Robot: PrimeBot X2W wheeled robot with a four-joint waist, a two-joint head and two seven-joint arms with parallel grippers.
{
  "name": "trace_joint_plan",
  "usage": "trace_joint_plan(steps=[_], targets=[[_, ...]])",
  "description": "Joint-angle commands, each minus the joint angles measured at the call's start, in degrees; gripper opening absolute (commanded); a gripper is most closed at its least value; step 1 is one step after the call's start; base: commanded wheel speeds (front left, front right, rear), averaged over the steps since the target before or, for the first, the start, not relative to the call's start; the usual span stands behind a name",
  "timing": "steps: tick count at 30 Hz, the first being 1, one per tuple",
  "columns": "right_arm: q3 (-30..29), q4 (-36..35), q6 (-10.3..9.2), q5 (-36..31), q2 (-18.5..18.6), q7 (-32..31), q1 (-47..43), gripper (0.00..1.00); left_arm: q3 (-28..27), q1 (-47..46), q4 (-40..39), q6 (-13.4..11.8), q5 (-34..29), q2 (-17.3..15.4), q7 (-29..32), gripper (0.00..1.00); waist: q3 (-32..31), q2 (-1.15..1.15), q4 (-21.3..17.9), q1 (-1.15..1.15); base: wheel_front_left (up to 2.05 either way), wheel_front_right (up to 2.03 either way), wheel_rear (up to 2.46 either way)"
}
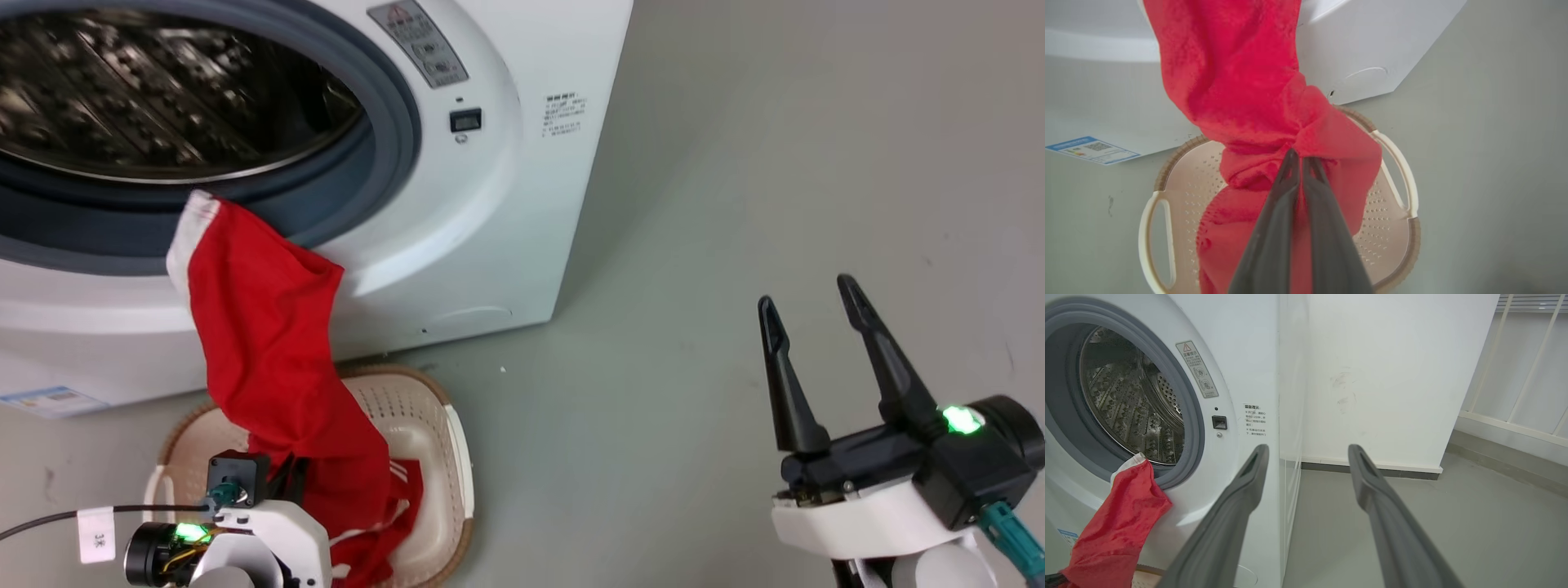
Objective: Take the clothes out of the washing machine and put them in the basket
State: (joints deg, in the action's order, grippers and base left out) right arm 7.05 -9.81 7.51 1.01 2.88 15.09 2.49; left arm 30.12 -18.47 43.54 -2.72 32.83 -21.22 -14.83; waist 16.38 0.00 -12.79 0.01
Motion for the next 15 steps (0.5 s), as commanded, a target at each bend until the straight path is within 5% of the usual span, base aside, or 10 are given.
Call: trace_joint_plan(steps=[1, 15], targets=[[0.1, -0.4, -0.04, 0.3, 0.0, 0.1, 1.4, 1.00, -0.2, -1.6, 2.5, 0.7, 0.0, 0.4, -0.3, 0.00, 3.5, 0.00, -1.2, -0.01, 0.00, 0.00, 0.00], [-0.1, -2.3, -0.04, 1.8, 0.0, 0.1, 7.5, 1.00, -0.3, -11.5, 22.4, 5.2, 1.0, 4.6, 1.1, 0.00, 15.2, 0.00, -2.8, -0.01, 0.00, 0.00, 0.00]])
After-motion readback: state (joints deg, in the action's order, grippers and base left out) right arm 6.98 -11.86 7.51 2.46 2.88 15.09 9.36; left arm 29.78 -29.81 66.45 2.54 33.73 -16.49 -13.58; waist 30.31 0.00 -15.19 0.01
